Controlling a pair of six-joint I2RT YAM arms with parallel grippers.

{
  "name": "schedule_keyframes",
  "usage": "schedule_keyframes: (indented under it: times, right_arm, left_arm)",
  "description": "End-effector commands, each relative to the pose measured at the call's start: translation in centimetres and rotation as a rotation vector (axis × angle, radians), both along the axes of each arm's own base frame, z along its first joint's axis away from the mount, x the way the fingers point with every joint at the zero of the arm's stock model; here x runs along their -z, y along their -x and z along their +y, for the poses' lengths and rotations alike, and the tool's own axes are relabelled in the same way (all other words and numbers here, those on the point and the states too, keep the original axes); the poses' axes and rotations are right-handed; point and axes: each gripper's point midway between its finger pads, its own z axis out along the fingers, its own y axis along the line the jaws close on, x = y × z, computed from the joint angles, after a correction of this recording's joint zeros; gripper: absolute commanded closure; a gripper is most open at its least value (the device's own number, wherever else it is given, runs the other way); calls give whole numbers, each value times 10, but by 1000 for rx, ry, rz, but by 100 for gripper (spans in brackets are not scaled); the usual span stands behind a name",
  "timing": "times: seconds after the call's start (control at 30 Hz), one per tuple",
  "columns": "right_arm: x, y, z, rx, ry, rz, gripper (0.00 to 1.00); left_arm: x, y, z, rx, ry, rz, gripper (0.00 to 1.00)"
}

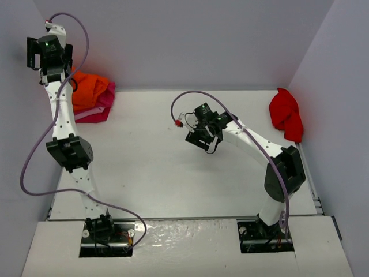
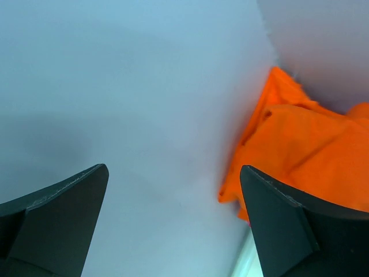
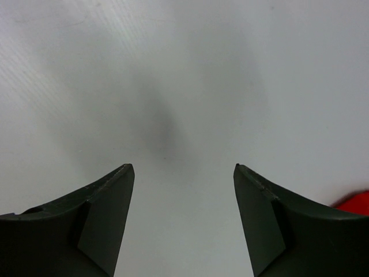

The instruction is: Fold and stack the t-shirts

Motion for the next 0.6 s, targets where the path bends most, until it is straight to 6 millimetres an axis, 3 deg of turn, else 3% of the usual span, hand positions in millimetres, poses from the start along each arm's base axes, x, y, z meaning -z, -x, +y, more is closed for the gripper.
schedule_keyframes:
  times: [0.0, 0.1, 0.27, 0.37, 0.5, 0.53, 0.57]
  right_arm:
    - [-59, -40, -41, 180, -60, -219, 32]
    - [-68, -56, -79, 301, -107, -243, 31]
    - [-81, -70, -122, 426, -233, -254, 28]
    - [-83, -68, -146, 478, -281, -252, 24]
    - [-85, -64, -175, 559, -320, -286, 23]
    - [-88, -62, -174, 558, -366, -289, 25]
    - [-94, -63, -190, 602, -401, -312, 26]
  left_arm:
    - [-67, 46, -46, 132, 173, -199, 3]
    - [-57, 57, -71, 234, 239, -192, 3]
    - [-28, 95, -101, 314, 321, -152, 3]
    - [-15, 115, -111, 342, 324, -138, 3]
    - [-5, 158, -125, 369, 320, -152, 3]
    - [5, 165, -129, 378, 327, -149, 3]
    - [30, 170, -129, 358, 351, -116, 3]
